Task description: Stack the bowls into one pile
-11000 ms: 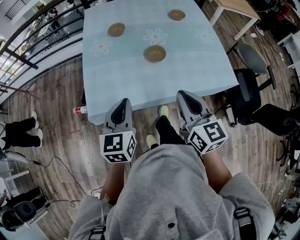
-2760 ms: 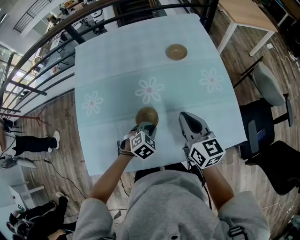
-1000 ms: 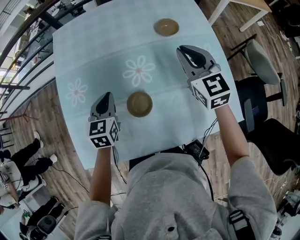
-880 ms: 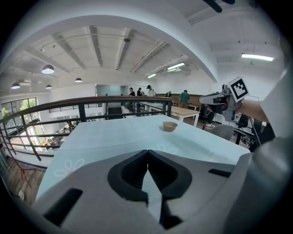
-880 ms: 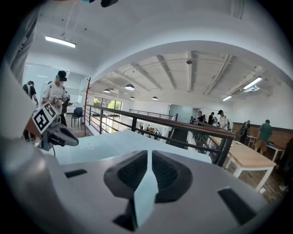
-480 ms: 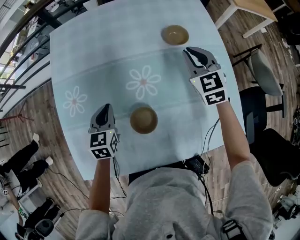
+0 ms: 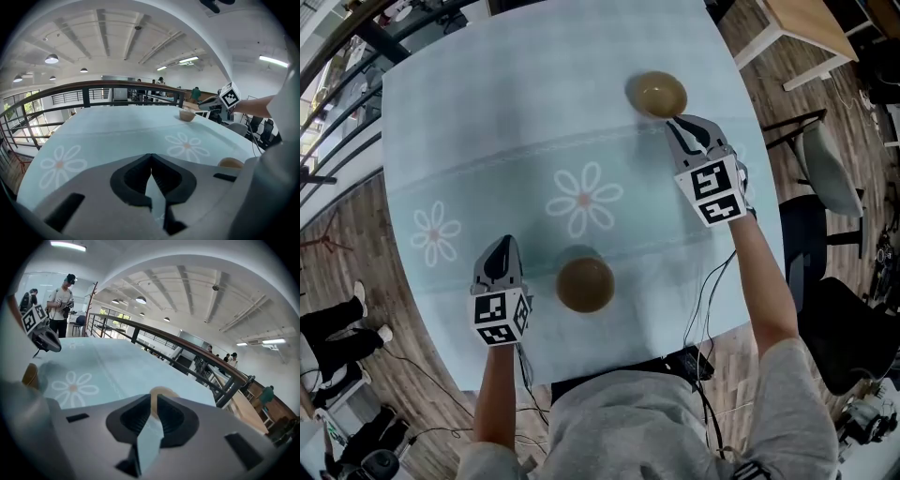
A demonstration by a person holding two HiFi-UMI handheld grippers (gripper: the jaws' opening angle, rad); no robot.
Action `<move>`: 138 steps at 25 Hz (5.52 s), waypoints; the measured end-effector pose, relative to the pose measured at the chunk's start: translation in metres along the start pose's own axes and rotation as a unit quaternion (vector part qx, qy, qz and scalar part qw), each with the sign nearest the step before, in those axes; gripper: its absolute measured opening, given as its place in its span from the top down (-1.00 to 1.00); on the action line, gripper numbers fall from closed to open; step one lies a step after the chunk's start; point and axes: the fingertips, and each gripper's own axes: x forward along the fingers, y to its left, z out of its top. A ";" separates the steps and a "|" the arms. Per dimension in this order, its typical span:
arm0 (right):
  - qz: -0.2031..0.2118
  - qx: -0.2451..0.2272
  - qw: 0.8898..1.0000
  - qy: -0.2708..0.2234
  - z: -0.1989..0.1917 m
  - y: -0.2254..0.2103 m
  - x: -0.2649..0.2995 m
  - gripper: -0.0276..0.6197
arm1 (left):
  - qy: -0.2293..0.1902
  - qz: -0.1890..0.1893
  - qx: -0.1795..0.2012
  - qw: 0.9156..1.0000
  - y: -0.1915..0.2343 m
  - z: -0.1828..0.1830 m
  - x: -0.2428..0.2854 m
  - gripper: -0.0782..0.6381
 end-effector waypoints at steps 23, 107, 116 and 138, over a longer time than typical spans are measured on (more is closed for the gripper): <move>-0.003 -0.159 0.984 0.078 -0.041 0.010 0.064 0.81 | 0.035 -0.013 -0.019 0.999 0.003 -0.025 0.030 0.73; 0.319 -0.118 0.935 -0.097 0.024 0.308 -0.224 0.34 | -0.044 0.019 0.012 0.999 -0.096 -0.013 -0.193 0.73; 0.151 0.075 0.971 -0.167 0.042 0.245 -0.328 0.80 | -0.101 0.025 -0.008 0.995 -0.128 -0.036 -0.279 0.73; 0.047 0.188 0.961 -0.197 0.013 0.269 -0.512 0.81 | -0.173 0.059 -0.032 0.983 -0.179 -0.093 -0.439 0.73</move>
